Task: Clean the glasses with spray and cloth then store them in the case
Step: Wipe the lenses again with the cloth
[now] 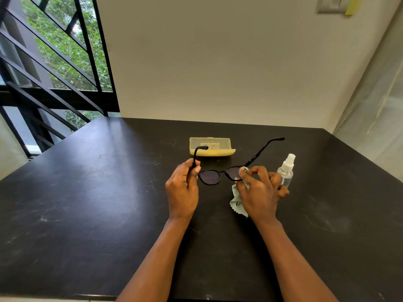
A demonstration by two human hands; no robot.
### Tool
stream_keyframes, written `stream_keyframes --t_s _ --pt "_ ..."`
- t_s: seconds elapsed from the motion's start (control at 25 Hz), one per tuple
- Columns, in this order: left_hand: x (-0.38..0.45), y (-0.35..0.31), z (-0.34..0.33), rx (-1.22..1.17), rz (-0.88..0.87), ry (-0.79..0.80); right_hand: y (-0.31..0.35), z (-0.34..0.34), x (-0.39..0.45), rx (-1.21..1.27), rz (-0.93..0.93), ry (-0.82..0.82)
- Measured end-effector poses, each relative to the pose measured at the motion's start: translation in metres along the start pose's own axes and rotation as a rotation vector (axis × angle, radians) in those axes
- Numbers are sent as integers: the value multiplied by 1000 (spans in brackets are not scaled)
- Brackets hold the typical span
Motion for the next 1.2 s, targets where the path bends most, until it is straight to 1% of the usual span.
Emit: stream_keyframes --t_s 0.2,0.28,0.36,0.48,0.6,0.76,0.84,0.92,1.04,1.16,1.2 --pt "-1 1 0 -17 -7 11 0 0 2 -20 -13 275" --pt "-1 2 -1 -18 -5 13 1 0 3 3 16 326" --pt "-1 2 -1 -27 2 14 2 2 4 46 29 341" --pt "-1 3 -1 -20 8 0 2 3 5 95 19 308" --pt "-1 6 1 -19 25 -18 2 3 3 195 0 190" --pt "-1 4 1 -30 36 -11 -1 3 1 87 -20 2" --pt "-1 3 1 -36 34 -5 -2 2 2 27 -24 -27" --pt "-1 3 1 -32 16 1 0 0 1 12 -22 30" --pt "-1 3 0 -22 -5 2 3 1 1 25 -17 166" --pt "-1 4 0 -3 -22 -2 2 3 2 -10 44 304" --pt "0 4 0 -2 -18 -7 2 4 3 -10 69 326"
Point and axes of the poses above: each hand's wrist, its own x-axis towards the middle knuckle, its own z-axis out of the back of the hand, y = z × x, the point moved 1 cm from there along x, towards the middle knuckle, and after that the axes turned 2 degrees about -z, right-handed, at the moved point
